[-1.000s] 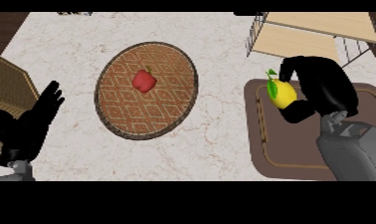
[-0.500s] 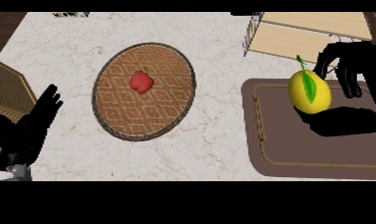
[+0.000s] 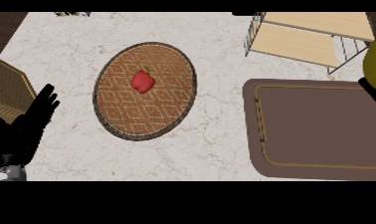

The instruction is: Pick the lemon from the tray and place it in the tiered shelf

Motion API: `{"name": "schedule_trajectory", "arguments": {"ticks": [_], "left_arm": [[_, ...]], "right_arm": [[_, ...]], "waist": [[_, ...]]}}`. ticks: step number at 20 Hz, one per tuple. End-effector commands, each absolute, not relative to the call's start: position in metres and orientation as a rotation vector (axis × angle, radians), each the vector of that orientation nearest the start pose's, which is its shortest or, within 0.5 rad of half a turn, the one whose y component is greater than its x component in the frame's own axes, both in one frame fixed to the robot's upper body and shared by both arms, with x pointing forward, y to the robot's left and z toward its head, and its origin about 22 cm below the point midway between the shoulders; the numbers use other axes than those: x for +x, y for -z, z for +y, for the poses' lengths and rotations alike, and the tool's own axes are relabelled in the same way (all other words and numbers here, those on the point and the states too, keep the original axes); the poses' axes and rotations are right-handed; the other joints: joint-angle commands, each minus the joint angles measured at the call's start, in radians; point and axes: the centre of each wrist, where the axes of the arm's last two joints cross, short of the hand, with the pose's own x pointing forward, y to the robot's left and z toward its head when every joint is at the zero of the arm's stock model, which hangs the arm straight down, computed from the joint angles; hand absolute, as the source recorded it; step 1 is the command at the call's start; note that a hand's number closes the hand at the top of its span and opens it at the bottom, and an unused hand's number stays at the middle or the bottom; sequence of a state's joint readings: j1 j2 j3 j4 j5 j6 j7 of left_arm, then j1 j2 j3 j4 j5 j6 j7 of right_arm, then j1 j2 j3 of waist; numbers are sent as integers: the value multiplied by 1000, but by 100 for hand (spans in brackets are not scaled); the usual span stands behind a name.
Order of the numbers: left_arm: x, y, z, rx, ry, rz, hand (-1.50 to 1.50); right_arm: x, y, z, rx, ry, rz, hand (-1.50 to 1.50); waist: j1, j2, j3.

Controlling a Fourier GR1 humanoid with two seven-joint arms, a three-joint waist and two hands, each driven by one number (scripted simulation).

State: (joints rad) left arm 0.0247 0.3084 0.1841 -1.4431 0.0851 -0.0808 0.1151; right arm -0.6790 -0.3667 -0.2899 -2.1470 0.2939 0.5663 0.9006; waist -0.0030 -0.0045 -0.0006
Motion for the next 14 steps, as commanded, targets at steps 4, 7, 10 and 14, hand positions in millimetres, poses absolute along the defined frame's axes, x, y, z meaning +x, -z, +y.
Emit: {"name": "schedule_trajectory", "arguments": {"ticks": [4,7,10,14], "left_arm": [[239,2,346,255,40,-1323,0],[237,8,347,262,45,-1339,0],[229,7,351,243,57,-1336,0],[228,-9,342,247,46,-1331,0]], "right_arm": [[232,-360,-264,-1019,-502,-1632,150],[237,-372,-268,-1104,-532,-1572,150],[252,-394,-262,-1117,-542,-1541,150],[265,-386,-271,-1127,-571,-1508,150]], "waist": [[3,4,-1],[4,3,-1],[12,3,-1],[13,2,0]]}}
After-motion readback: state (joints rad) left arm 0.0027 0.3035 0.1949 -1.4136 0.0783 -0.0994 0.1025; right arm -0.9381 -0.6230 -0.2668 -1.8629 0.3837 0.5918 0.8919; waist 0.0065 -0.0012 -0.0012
